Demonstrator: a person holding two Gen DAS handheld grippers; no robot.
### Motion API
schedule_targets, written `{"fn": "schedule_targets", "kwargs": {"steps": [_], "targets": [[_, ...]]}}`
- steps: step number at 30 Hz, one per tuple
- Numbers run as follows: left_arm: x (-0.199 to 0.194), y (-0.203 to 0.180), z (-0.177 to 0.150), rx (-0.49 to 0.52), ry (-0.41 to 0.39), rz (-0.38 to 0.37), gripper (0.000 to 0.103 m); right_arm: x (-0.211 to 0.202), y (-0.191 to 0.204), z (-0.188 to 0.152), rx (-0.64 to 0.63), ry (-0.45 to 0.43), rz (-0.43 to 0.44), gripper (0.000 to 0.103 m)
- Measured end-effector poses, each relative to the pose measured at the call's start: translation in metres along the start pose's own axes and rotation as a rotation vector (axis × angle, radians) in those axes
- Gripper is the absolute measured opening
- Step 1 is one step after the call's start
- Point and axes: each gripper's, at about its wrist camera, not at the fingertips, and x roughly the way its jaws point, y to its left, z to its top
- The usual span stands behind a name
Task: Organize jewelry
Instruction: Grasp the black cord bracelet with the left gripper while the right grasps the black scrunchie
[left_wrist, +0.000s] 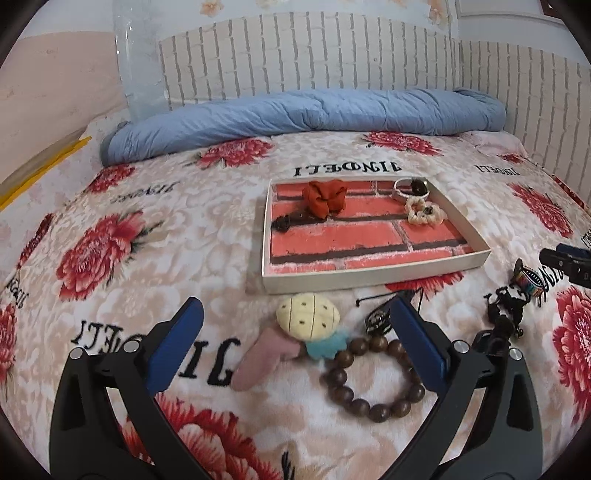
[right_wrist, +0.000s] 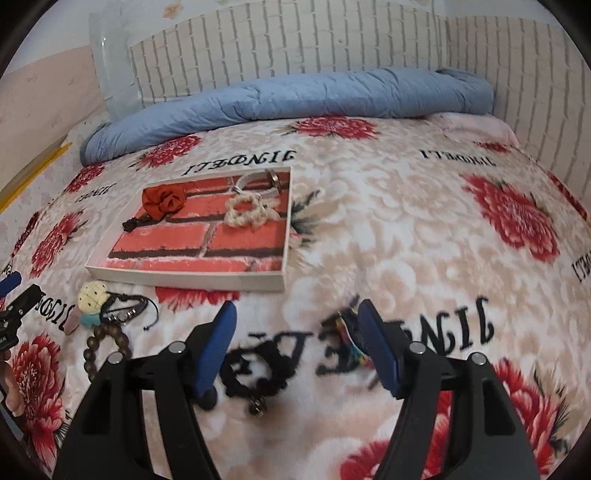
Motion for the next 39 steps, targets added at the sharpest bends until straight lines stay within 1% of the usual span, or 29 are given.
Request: {"fn": "schedule_targets", "kwargs": {"steps": [3, 5, 7, 10, 13, 16, 18, 20, 23, 25, 29, 31, 33, 37, 39], "targets": [[0.005, 0.002, -0.004, -0.031, 0.017, -0.027, 0.098, 0.005, -0.006, -0.007, 0.003, 0.001, -0.016, 0.067], [0.009, 0.002, -0.007, -0.041, 0.019, -0.035, 0.098, 0.007, -0.010, -0.009, 0.024, -0.001, -0.011, 0.067], [0.013, -0.001, -0.010, -0.043, 0.018, -0.038, 0.098, 0.009, -0.012, -0.011, 0.036, -0.001, -0.002, 0.067], [0.021, -0.010, -0.014, -0.037, 0.020, -0.030, 0.098, 0.013, -0.007, -0.016, 0.014, 0.003, -0.010, 0.067], [0.031, -0.022, -0.019, -0.012, 0.027, -0.037, 0.098, 0.018, -0.001, -0.020, -0.016, 0.018, -0.024, 0.067], [0.042, -0.035, -0.023, 0.032, 0.034, -0.023, 0.097, 0.027, 0.003, -0.024, -0.024, 0.047, -0.023, 0.066], [0.046, -0.040, -0.023, 0.044, 0.035, -0.023, 0.096, 0.029, 0.005, -0.026, -0.032, 0.056, -0.022, 0.065], [0.049, -0.044, -0.022, 0.053, 0.033, -0.034, 0.089, 0.032, 0.007, -0.028, -0.048, 0.068, -0.024, 0.061], [0.052, -0.050, -0.021, 0.071, 0.027, -0.045, 0.086, 0.036, 0.009, -0.030, -0.052, 0.081, -0.020, 0.059], [0.055, -0.055, -0.020, 0.081, 0.022, -0.049, 0.085, 0.039, 0.010, -0.032, -0.055, 0.093, -0.016, 0.056], [0.063, -0.059, -0.018, 0.086, 0.038, -0.079, 0.075, 0.049, 0.011, -0.035, -0.058, 0.122, -0.015, 0.053], [0.066, -0.061, -0.019, 0.087, 0.045, -0.091, 0.075, 0.053, 0.013, -0.037, -0.060, 0.137, -0.011, 0.050], [0.069, -0.062, -0.020, 0.092, 0.048, -0.096, 0.072, 0.054, 0.015, -0.038, -0.068, 0.142, -0.010, 0.049], [0.077, -0.059, -0.020, 0.079, 0.071, -0.112, 0.059, 0.060, 0.020, -0.040, -0.084, 0.152, -0.010, 0.049], [0.080, -0.057, -0.021, 0.067, 0.084, -0.122, 0.054, 0.064, 0.021, -0.041, -0.087, 0.163, -0.010, 0.047]]}}
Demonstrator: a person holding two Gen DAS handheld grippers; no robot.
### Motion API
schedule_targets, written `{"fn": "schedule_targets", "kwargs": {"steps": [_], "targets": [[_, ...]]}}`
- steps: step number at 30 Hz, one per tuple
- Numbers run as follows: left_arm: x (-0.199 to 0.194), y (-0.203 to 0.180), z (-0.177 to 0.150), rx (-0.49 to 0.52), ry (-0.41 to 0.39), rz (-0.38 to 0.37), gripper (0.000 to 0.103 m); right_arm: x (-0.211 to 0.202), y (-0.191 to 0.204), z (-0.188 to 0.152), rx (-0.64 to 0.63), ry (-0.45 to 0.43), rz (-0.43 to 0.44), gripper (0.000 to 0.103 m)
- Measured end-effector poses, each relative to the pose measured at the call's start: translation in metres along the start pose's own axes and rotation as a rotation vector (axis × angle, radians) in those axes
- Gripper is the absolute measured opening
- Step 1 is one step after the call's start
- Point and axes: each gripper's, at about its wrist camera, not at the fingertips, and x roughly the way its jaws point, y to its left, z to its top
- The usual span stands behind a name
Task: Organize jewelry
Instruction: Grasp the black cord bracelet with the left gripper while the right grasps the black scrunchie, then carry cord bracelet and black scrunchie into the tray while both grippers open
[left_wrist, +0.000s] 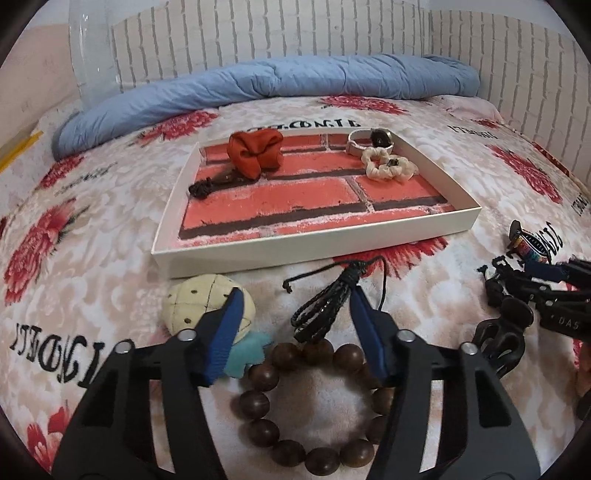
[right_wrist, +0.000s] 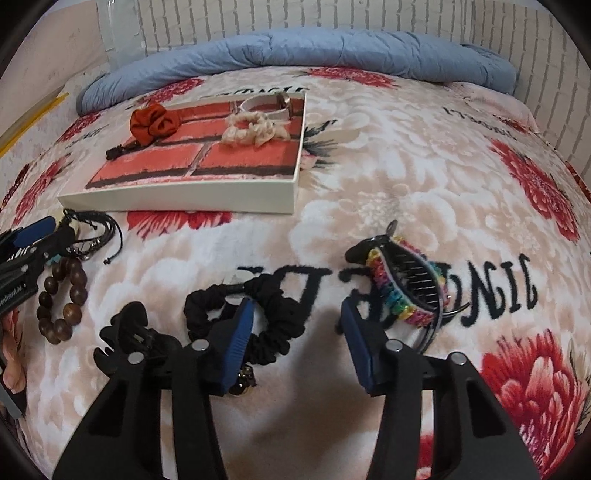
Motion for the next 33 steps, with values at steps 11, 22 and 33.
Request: {"fn": "schedule_targets", "kwargs": {"steps": [11, 22, 33], "targets": [[0.005, 0.005, -0.003, -0.030, 0.019, -0.022, 0.023, 0.004, 0.005, 0.000, -0.019, 0.003, 0.008, 0.028], [0.000, 0.014, -0.003, -0.064, 0.004, -0.027, 0.013, -0.002, 0.002, 0.004, -0.001, -0.035, 0.004, 0.014], [-0.016, 0.017, 0.007, -0.052, -0.033, -0.016, 0.013, -0.027, -0.002, 0.023, 0.002, -0.134, -0.014, 0.013]]}}
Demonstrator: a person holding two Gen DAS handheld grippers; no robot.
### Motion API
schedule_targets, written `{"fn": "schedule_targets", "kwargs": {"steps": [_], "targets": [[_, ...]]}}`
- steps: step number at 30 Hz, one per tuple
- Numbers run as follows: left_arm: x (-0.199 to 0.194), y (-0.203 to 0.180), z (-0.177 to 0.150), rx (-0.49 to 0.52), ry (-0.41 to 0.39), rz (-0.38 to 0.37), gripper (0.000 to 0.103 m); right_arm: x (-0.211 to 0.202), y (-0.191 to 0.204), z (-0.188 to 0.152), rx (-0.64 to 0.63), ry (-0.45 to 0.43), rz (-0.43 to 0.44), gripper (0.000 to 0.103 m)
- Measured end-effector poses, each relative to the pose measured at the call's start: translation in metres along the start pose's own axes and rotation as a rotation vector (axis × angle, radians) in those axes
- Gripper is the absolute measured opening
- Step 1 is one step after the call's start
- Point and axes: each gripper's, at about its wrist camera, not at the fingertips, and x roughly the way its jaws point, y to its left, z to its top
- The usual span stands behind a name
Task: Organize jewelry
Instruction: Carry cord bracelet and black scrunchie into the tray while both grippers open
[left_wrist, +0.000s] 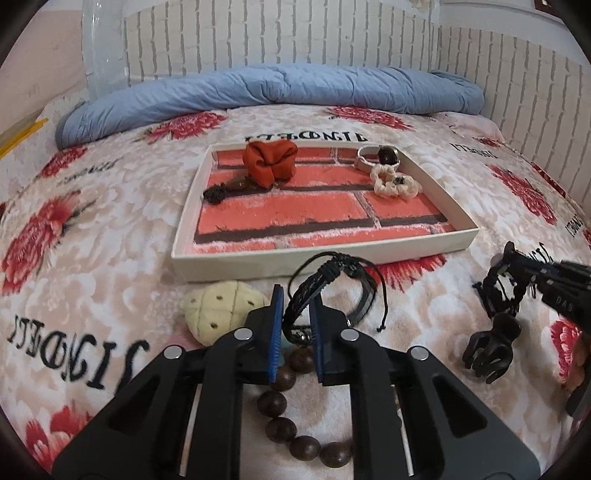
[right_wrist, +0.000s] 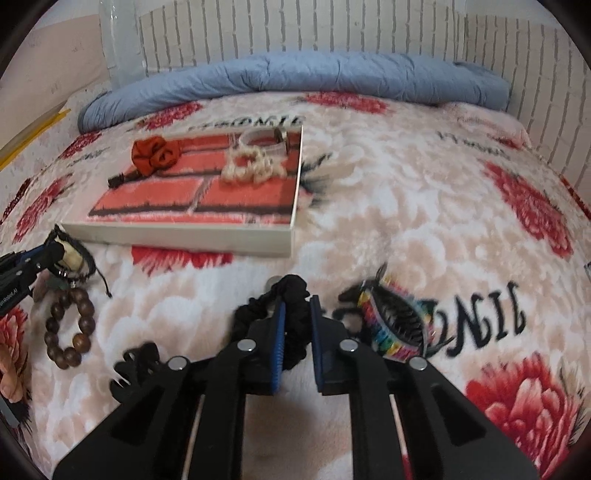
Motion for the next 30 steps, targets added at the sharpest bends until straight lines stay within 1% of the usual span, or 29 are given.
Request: {"fn": "schedule_targets", "kwargs": {"steps": [3, 8, 12, 16, 21, 25, 30], "targets": [[-0.004, 0.004, 0.008, -0.011, -0.009, -0.001, 0.013, -0.008, 0.000, 0.011, -0.009, -0.033, -0.004, 0.013], [-0.007, 0.013, 0.033, -0.044, -0.030, -0.007, 0.013, -0.013, 0.002, 0.036, -0.007, -0.069, -0.001, 0.013], [-0.003, 0.018, 0.053, -0.045, -0.045, 0.015, 0.013, -0.008, 0.010, 0.058, -0.017, -0.083, 0.003, 0.013], [0.014, 0.030, 0.074, -0.060, -0.016, 0.040, 0.013, 0.007, 0.020, 0.079, -0.030, -0.085, 0.003, 0.013], [0.037, 0.045, 0.092, -0.096, 0.020, 0.038, 0.013, 0.025, 0.033, 0.096, -0.049, -0.070, 0.010, 0.013], [0.058, 0.056, 0.099, -0.111, 0.050, 0.057, 0.013, 0.038, 0.043, 0.104, -0.083, -0.061, -0.005, 0.013], [0.075, 0.066, 0.101, -0.108, 0.070, 0.091, 0.013, 0.056, 0.047, 0.111, -0.067, -0.040, 0.005, 0.013]]}}
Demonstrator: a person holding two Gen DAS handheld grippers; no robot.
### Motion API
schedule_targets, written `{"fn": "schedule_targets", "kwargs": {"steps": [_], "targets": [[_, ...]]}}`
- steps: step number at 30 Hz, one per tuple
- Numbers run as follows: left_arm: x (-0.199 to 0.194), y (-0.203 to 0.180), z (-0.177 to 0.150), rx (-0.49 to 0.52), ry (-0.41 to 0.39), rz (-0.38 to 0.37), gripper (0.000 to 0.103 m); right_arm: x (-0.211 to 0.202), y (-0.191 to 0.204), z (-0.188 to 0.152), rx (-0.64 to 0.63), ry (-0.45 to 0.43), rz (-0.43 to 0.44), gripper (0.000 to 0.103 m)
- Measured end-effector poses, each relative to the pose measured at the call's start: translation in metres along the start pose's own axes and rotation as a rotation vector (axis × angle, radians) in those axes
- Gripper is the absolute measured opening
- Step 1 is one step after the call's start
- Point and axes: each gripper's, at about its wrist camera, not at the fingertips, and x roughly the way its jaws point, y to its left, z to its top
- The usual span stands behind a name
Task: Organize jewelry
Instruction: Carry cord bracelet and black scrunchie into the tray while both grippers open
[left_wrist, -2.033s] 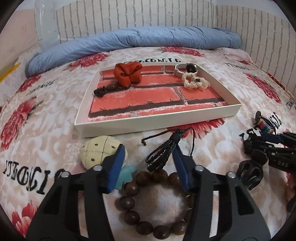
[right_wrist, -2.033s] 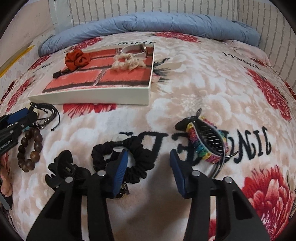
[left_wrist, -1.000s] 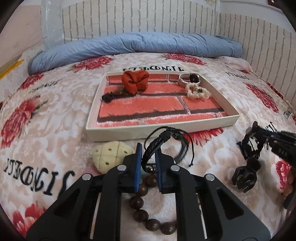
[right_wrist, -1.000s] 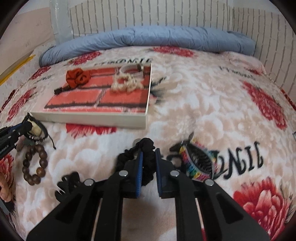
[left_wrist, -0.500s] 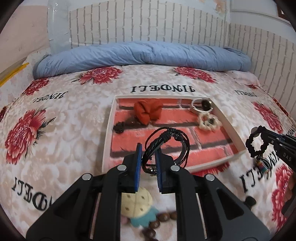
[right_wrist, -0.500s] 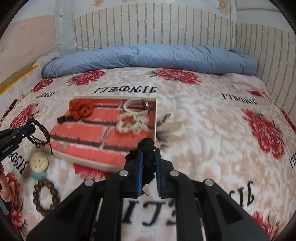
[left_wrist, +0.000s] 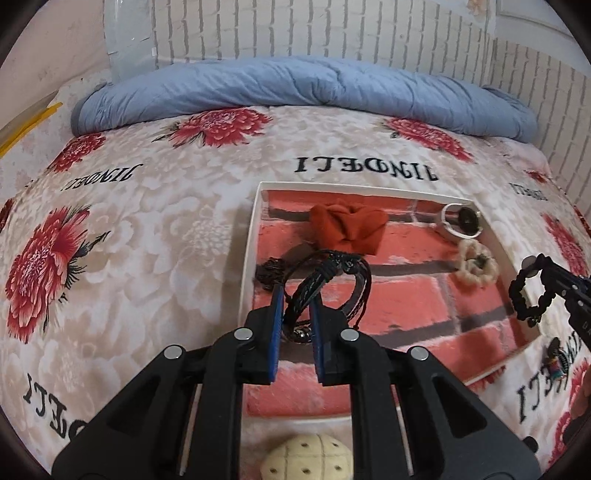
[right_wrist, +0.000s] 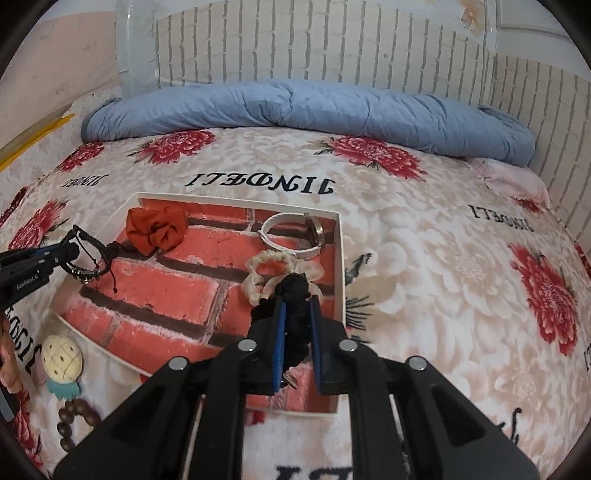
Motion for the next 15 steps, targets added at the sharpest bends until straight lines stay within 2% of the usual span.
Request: {"fn": "schedule_targets", "kwargs": {"steps": [15], "targets": [[0.036, 0.005, 0.003, 0.018, 0.045, 0.047, 0.013, 0.058, 0.003, 0.008, 0.023, 0.078, -0.022, 0.013]]}}
